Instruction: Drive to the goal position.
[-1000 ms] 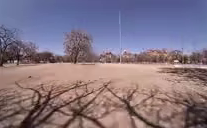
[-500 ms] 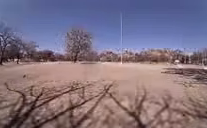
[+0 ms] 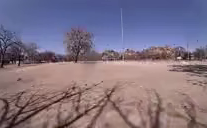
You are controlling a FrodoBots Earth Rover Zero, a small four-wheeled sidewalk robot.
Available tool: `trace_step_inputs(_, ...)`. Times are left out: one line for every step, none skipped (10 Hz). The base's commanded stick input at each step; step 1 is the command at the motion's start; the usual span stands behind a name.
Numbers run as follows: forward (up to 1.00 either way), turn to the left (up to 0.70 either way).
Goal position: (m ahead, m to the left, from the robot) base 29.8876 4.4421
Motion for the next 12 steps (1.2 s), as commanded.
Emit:
trace_step_inputs(1.0, -0.21)
trace_step_inputs(1.0, -0.15)
trace_step_inputs(1.0, -0.09)
trace_step_inputs(1.0, -0.03)
trace_step_inputs(1.0, 0.0)
trace_step_inputs(1.0, 0.0)
trace_step_inputs(1.0, 0.0)
trace_step_inputs(1.0, 0.0)
trace_step_inputs(1.0, 0.0)
trace_step_inputs(1.0, 0.0)
trace_step_inputs(1.0, 0.0)
trace_step_inputs(1.0, 0.0)
